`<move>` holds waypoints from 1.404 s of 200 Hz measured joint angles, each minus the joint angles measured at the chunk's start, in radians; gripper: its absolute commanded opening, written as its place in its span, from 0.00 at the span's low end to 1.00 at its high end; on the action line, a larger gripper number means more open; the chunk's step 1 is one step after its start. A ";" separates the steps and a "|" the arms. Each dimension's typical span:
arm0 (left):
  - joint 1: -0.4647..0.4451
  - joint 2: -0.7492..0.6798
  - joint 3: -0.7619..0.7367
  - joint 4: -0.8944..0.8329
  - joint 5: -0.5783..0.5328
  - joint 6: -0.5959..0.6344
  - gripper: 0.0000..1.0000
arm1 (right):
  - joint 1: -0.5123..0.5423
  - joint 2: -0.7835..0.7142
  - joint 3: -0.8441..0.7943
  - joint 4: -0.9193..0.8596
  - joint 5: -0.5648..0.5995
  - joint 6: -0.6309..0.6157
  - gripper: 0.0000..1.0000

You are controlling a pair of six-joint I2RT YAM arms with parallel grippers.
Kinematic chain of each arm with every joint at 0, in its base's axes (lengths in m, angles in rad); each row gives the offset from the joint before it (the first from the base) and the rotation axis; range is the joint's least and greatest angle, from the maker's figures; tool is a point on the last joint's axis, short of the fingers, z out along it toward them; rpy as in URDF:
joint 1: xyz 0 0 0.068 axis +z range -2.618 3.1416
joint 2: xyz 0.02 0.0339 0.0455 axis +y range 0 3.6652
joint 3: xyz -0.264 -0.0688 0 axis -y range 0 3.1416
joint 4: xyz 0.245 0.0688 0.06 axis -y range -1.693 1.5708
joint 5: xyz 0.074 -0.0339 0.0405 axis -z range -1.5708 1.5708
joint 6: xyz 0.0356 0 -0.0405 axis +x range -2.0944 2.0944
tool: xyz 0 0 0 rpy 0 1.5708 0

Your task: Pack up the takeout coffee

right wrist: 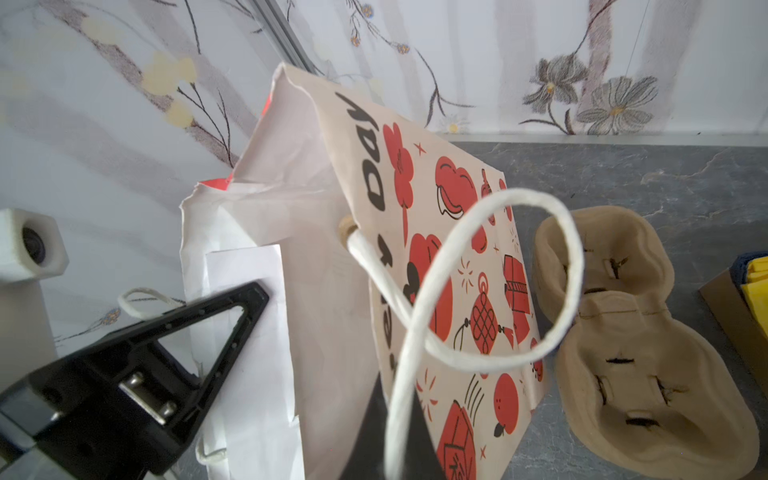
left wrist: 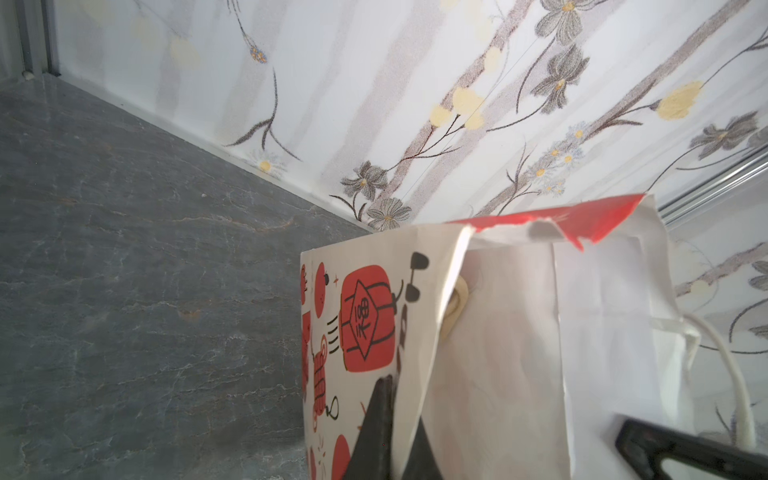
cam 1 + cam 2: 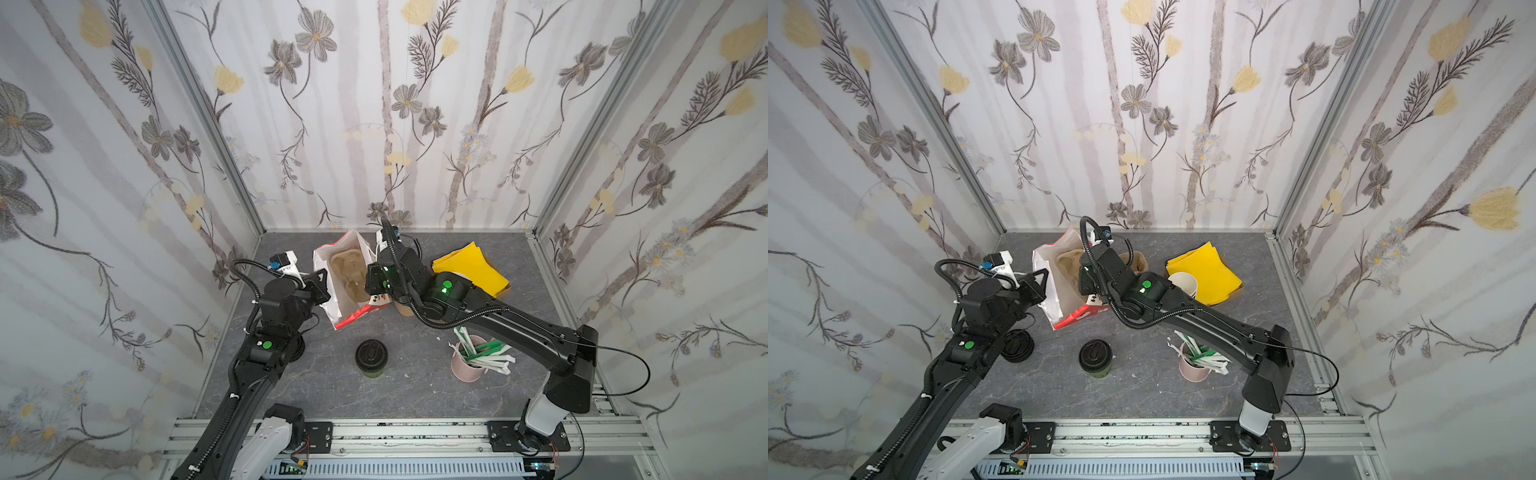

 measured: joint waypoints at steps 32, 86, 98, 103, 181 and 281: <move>-0.002 -0.007 0.030 -0.080 0.019 -0.093 0.47 | -0.020 0.036 0.055 -0.077 -0.044 0.036 0.00; 0.002 0.056 0.189 -0.216 -0.094 -0.089 0.71 | -0.099 0.161 0.184 -0.198 -0.180 0.111 0.04; 0.001 0.081 0.225 -0.254 -0.112 -0.082 0.76 | -0.114 0.190 0.208 -0.225 -0.216 0.120 0.05; 0.002 0.089 0.238 -0.272 -0.120 -0.076 0.78 | -0.120 0.199 0.217 -0.235 -0.229 0.121 0.05; 0.000 0.313 0.653 -0.537 -0.142 -0.005 0.57 | -0.130 0.257 0.296 -0.294 -0.314 0.139 0.09; -0.141 0.612 0.757 -0.768 -0.080 -0.003 0.29 | -0.129 0.270 0.299 -0.294 -0.330 0.146 0.09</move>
